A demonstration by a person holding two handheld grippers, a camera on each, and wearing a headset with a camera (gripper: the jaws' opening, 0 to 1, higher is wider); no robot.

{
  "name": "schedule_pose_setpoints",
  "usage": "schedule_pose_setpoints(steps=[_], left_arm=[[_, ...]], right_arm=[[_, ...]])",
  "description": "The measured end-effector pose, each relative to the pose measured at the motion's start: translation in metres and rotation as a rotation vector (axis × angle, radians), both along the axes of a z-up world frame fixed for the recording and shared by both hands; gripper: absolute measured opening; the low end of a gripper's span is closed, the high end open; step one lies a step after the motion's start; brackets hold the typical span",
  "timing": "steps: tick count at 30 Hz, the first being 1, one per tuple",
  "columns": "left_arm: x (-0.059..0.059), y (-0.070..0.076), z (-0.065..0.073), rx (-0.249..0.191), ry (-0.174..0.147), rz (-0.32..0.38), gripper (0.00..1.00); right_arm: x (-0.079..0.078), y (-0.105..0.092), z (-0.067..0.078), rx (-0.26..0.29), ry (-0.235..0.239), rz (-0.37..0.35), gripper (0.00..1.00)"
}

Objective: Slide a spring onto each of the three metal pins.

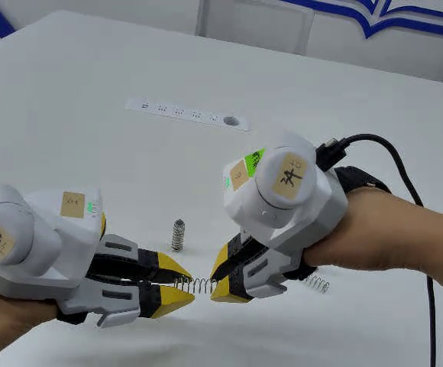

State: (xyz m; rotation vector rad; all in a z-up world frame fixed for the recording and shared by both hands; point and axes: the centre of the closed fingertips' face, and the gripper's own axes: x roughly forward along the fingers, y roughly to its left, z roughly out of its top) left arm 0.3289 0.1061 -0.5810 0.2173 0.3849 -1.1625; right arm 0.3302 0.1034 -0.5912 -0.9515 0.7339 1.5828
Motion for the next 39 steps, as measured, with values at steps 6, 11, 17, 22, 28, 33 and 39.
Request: schedule_pose_setpoints(steps=[6,11,17,22,28,33,39], left_arm=[[-0.001,-0.001,0.002,-0.008,0.000,-0.010,0.11],[-0.003,-0.002,0.005,-0.019,0.004,-0.019,0.10],[-0.004,-0.002,0.012,-0.042,0.002,-0.023,0.10],[-0.004,-0.002,0.016,-0.069,0.004,-0.020,0.10],[-0.004,0.000,0.011,-0.057,0.012,-0.013,0.10],[-0.004,0.001,0.006,-0.044,0.022,-0.010,0.10],[-0.004,0.000,0.003,-0.032,0.030,-0.014,0.10]], right_arm=[[0.000,-0.001,0.001,0.005,0.000,0.001,0.12],[-0.001,-0.002,0.002,0.008,0.012,-0.009,0.12],[-0.001,-0.004,-0.002,-0.004,0.021,-0.015,0.13],[-0.002,-0.004,-0.003,-0.001,0.025,-0.015,0.13],[-0.001,-0.001,0.004,0.017,0.014,-0.012,0.12],[-0.001,0.006,0.016,0.055,0.015,-0.020,0.12],[-0.004,0.015,0.026,0.087,0.012,-0.009,0.12]])
